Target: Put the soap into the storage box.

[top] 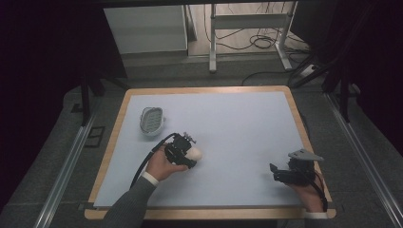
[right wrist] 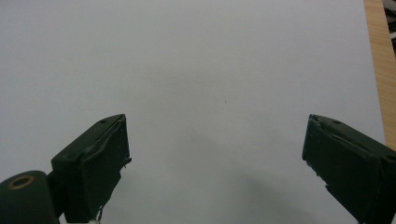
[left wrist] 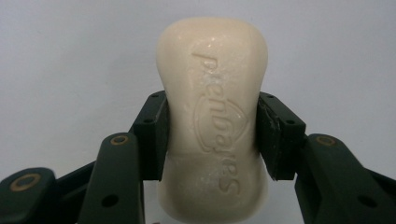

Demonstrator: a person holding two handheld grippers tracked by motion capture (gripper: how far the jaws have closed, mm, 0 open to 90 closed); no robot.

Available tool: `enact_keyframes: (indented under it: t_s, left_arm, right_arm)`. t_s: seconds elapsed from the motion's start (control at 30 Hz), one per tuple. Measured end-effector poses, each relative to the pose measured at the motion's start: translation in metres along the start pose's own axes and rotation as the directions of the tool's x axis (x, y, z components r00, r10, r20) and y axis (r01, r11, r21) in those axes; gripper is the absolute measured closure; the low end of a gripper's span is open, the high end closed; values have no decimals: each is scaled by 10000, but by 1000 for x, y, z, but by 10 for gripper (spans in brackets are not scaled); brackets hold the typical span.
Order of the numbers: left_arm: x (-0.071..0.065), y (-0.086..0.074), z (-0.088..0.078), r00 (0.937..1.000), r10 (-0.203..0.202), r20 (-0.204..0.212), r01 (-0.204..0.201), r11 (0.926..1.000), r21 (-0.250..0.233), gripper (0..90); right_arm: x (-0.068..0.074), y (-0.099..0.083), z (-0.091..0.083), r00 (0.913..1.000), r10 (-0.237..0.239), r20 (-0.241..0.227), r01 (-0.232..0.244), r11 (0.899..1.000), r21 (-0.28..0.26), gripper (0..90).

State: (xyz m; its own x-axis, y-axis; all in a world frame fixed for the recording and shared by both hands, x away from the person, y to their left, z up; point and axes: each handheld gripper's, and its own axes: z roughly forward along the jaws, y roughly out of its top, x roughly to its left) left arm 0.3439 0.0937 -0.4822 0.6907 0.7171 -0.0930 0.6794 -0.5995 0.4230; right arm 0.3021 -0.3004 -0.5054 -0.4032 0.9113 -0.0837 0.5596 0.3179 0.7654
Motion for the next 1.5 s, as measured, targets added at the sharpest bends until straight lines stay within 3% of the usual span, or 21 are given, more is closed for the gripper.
enact_keyframes:
  t_s: [1.5]
  left_arm:
    - [26,14,-36,9992,-311,-251,293,9970,-712,499]
  right_arm:
    - [-2,-2,2,10000,-15,95,14,9999,126,72]
